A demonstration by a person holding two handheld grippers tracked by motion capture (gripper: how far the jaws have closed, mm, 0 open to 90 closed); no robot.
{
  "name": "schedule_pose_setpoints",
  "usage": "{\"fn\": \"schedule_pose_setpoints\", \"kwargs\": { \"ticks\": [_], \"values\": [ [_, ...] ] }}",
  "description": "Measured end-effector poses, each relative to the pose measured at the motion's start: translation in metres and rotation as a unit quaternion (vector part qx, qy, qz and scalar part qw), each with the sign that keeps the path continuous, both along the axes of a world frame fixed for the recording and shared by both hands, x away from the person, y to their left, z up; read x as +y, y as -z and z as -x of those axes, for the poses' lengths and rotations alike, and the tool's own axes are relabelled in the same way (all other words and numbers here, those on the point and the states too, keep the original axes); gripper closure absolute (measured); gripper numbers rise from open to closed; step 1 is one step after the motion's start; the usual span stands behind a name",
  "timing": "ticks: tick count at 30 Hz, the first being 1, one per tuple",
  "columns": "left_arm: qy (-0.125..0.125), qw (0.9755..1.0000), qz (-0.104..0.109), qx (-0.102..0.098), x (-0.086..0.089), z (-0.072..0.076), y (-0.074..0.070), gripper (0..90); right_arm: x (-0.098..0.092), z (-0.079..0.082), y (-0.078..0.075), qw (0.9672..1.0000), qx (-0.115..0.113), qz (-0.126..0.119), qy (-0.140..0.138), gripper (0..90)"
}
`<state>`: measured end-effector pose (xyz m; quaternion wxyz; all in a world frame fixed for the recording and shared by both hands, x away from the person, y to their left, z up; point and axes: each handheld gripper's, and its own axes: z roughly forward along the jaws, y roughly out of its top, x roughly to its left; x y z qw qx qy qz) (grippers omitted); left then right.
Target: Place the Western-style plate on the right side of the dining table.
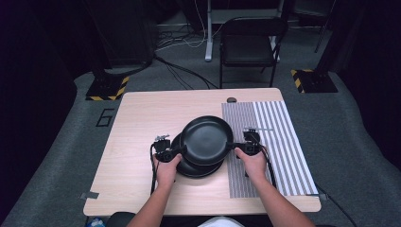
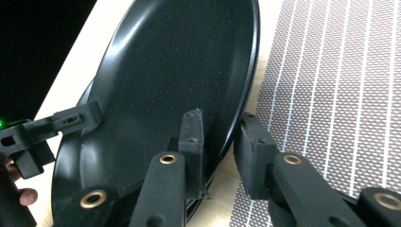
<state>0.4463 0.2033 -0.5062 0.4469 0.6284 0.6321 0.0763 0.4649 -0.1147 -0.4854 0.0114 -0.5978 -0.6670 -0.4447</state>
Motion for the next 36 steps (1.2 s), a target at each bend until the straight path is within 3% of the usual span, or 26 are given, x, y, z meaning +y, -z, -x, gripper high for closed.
{"fn": "schedule_pose_setpoints", "kwargs": {
  "ticks": [8, 18, 24, 36],
  "values": [
    [-0.009, 0.9997, 0.022, -0.003, 0.007, 0.001, 0.003, 70.4, 0.001, -0.006, 0.004, 0.9999, 0.000, -0.015, -0.001, 74.6],
    [-0.017, 0.9996, 0.020, -0.012, 0.008, 0.004, -0.001, 71.4, 0.002, -0.006, 0.004, 0.9997, 0.004, -0.025, -0.007, 75.8],
    [-0.014, 0.9992, 0.019, -0.033, 0.009, 0.007, -0.012, 71.7, 0.001, -0.002, -0.006, 0.9992, -0.011, -0.036, -0.009, 76.6],
    [-0.004, 0.9989, 0.016, -0.043, 0.004, 0.011, -0.026, 71.4, -0.005, 0.004, -0.021, 0.9991, -0.024, -0.032, -0.015, 76.3]
  ]
}}
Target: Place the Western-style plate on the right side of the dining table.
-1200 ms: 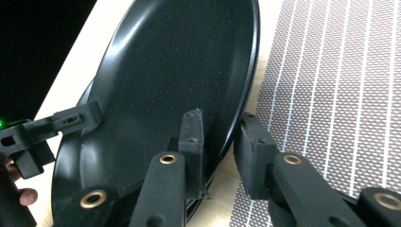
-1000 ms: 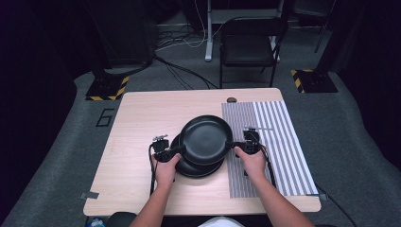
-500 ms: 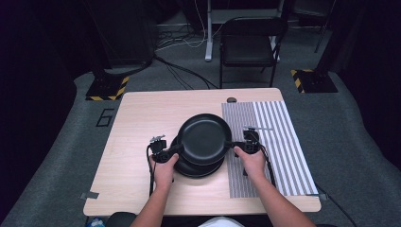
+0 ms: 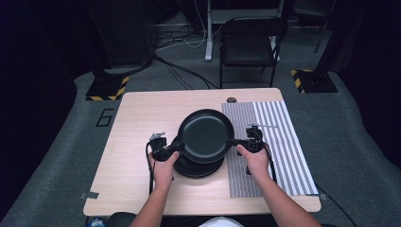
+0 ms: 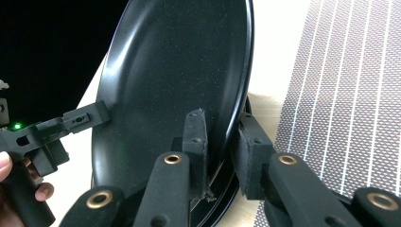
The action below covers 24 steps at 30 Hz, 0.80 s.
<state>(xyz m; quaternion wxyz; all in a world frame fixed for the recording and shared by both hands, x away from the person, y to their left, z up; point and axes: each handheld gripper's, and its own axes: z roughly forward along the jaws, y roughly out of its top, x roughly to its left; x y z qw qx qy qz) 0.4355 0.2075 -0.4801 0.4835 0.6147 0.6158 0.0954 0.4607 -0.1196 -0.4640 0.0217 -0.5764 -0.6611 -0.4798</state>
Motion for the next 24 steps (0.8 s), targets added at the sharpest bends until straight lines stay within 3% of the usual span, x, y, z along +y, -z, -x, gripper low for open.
{"fn": "schedule_pose_setpoints", "kwargs": {
  "ticks": [11, 24],
  "values": [
    [0.020, 0.9998, -0.003, -0.004, -0.010, 0.004, -0.011, 71.1, -0.011, 0.011, -0.015, 0.9998, -0.009, 0.014, -0.008, 75.4],
    [0.027, 0.9995, -0.008, -0.017, -0.019, 0.007, -0.024, 71.7, -0.026, 0.018, -0.014, 0.9998, -0.007, -0.015, -0.010, 75.3]
  ]
}}
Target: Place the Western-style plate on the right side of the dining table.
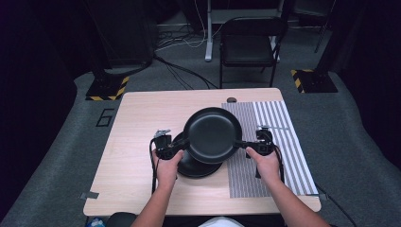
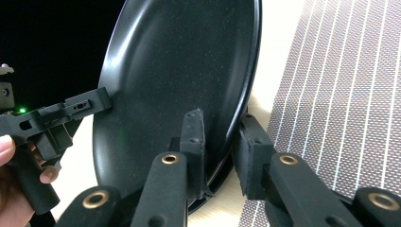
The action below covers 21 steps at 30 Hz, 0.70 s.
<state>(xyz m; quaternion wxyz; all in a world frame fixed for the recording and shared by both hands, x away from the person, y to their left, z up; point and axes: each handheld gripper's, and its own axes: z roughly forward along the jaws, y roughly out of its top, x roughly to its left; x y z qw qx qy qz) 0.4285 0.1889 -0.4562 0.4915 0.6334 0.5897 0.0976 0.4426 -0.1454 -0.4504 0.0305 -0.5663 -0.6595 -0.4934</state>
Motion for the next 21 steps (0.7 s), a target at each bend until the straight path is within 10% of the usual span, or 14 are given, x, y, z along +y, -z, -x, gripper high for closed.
{"fn": "schedule_pose_setpoints", "kwargs": {
  "ticks": [21],
  "values": [
    [0.003, 1.0000, 0.001, -0.007, -0.0043, -0.0037, -0.0055, 71.7, -0.0045, -0.0003, -0.0049, 1.0000, -0.010, 0.002, 0.001, 74.8]
  ]
}}
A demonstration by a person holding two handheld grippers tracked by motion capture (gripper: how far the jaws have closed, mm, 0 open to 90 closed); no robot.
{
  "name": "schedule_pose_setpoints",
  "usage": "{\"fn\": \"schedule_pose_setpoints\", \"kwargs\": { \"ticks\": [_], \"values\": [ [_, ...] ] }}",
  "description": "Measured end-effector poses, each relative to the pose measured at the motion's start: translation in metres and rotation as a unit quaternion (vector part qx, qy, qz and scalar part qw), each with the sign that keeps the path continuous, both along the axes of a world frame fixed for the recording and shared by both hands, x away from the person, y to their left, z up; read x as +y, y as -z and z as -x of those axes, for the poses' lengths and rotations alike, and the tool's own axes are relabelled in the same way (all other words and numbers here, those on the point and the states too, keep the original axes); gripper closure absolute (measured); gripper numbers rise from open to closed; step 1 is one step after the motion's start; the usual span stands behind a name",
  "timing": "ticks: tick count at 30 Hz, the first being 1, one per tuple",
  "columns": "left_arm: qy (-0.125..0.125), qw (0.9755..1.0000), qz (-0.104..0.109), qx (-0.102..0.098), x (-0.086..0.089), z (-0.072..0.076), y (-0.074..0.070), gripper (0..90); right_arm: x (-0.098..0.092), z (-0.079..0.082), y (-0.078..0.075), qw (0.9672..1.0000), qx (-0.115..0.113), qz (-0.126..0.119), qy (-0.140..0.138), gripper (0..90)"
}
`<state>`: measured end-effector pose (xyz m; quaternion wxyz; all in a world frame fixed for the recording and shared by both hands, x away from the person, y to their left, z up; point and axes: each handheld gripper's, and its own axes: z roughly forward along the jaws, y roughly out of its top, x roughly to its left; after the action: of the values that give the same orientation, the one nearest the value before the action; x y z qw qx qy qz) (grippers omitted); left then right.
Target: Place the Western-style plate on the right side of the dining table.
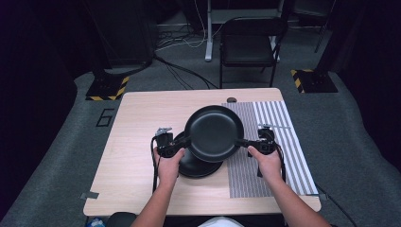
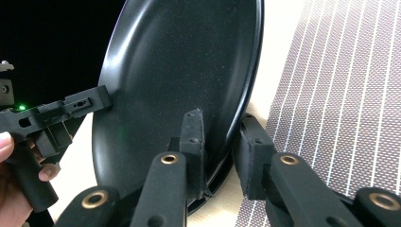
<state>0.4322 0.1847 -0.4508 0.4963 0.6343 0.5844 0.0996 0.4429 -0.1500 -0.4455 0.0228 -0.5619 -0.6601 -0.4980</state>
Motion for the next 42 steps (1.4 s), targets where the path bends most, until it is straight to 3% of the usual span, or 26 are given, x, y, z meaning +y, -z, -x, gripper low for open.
{"fn": "schedule_pose_setpoints", "kwargs": {
  "ticks": [20, 42],
  "values": [
    [0.014, 0.9999, 0.002, -0.006, -0.010, -0.005, -0.002, 71.8, -0.010, 0.003, -0.002, 0.9999, -0.005, 0.002, 0.010, 74.3],
    [0.040, 0.9990, 0.006, -0.016, -0.027, -0.011, -0.012, 72.2, -0.026, 0.017, -0.010, 0.9992, -0.016, 0.000, 0.035, 74.0]
  ]
}}
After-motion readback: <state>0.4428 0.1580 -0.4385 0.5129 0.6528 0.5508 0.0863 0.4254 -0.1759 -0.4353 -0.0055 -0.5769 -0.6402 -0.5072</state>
